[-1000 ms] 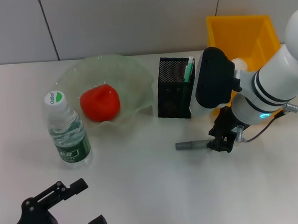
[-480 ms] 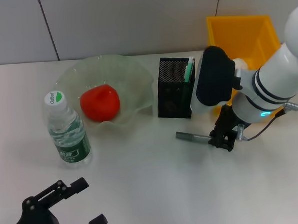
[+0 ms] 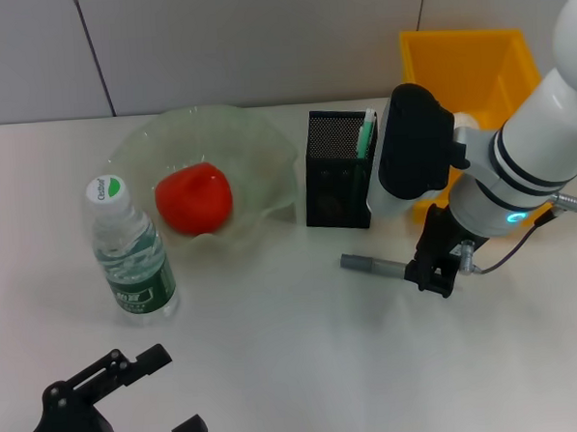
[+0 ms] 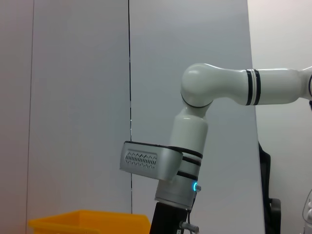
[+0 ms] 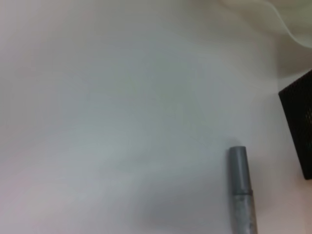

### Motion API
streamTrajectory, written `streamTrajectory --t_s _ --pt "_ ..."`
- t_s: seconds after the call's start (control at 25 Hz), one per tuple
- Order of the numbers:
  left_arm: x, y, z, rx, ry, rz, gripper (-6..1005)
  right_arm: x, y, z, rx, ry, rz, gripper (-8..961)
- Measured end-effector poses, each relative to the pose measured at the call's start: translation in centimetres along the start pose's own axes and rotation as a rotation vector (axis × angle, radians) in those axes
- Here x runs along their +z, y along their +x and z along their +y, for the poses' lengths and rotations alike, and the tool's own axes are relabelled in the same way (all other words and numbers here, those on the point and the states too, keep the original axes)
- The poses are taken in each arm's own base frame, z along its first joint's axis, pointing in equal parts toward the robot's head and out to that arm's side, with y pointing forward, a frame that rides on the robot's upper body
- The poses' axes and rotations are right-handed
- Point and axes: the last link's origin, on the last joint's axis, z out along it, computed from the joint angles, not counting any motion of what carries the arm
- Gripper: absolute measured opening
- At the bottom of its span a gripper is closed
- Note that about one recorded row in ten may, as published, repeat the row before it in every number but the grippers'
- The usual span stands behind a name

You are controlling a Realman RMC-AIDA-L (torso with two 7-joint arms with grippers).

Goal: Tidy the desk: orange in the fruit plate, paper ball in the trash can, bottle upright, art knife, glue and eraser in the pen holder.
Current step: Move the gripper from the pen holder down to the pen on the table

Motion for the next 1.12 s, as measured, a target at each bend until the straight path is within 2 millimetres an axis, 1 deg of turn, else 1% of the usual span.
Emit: streamTrajectory --t_s 0.2,0.4,0.64,1.08,1.12 --pt "0.02 0.01 -0.01 0.001 -0.001 0.000 672 -0.29 -0.03 -0.20 0.018 0.016 -0.016 -2" --pt "-0.04 -0.02 0.04 -0.001 0.001 -0.001 672 -0.30 -0.17 -0.57 0.035 0.043 -0.029 54" --pt "-0.07 -0.04 0.07 -0.002 0.002 -0.001 672 -0.07 -0.11 -0.52 0.034 0.042 -0.024 121" --pt "0.04 0.02 -0.03 0.002 -0.001 0.001 672 0.10 -0.05 -0.46 0.037 0.041 -0.022 201" --pt "0.04 0.02 -0.03 0.002 -0.001 0.001 672 0.17 0.00 -0.48 0.039 0.042 -0.022 225"
